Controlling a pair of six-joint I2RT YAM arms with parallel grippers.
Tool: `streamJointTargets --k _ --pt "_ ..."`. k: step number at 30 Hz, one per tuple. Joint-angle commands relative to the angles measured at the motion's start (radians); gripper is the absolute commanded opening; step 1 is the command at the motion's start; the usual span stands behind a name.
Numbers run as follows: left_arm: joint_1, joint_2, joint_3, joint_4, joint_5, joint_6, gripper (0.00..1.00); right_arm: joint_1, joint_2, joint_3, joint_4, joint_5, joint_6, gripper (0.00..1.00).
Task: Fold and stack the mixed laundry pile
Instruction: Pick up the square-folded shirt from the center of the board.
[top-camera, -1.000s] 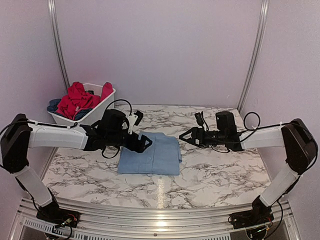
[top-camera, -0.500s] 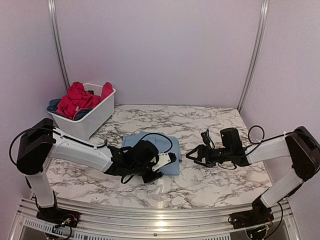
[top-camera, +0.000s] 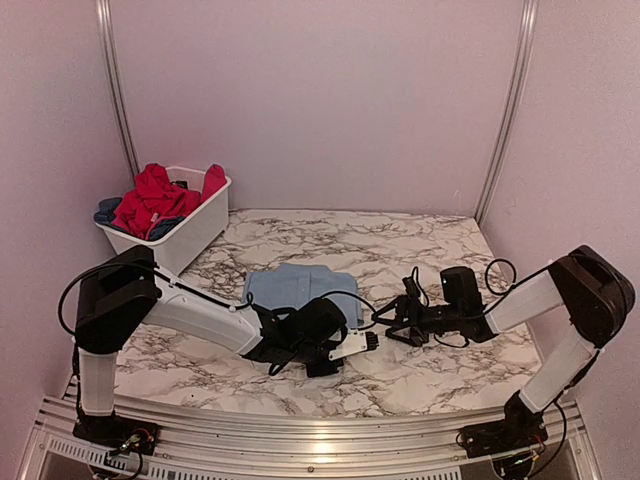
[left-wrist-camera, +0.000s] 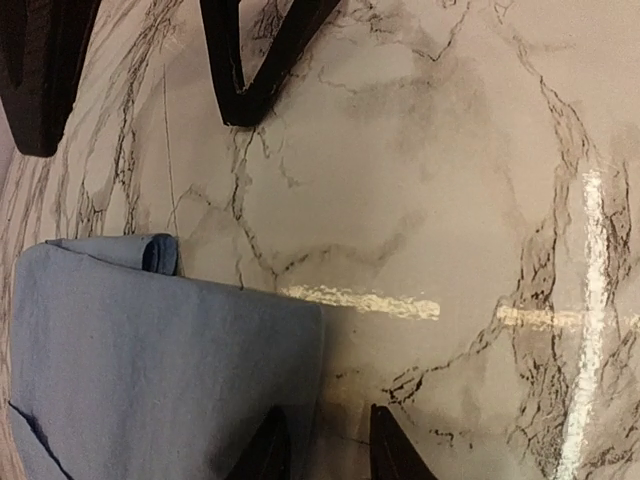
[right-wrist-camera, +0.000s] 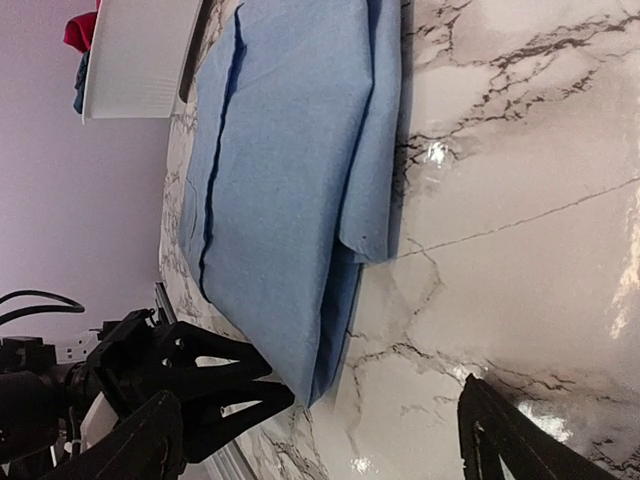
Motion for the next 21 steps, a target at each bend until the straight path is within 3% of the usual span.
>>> streamJointTargets --k 1,5,14,15,17,18,21 --pt "-0.006 0.054 0.041 0.003 -0.051 0.040 0.23 -0.009 0.010 0.006 0.071 -0.036 0.032 0.90" --pt "-0.006 0.049 0.027 0.042 -0.093 0.046 0.02 -0.009 0.022 0.010 0.071 -0.042 0.028 0.90" --pt "-0.008 -0.088 -0.039 0.098 -0.078 0.034 0.00 -0.009 0.030 0.012 0.084 -0.049 0.029 0.90" --pt "-0.011 -0.103 -0.040 0.098 -0.080 0.032 0.09 -0.009 0.030 0.013 0.084 -0.051 0.029 0.91" --pt "-0.016 -0.114 -0.044 0.108 -0.075 0.034 0.38 -0.009 0.028 0.013 0.088 -0.054 0.032 0.91" --pt "-0.019 -0.109 -0.041 0.113 -0.078 0.036 0.46 -0.009 0.026 0.013 0.086 -0.053 0.032 0.91" --pt "-0.020 -0.055 0.000 0.107 -0.102 0.050 0.51 -0.011 0.026 0.013 0.086 -0.053 0.031 0.91"
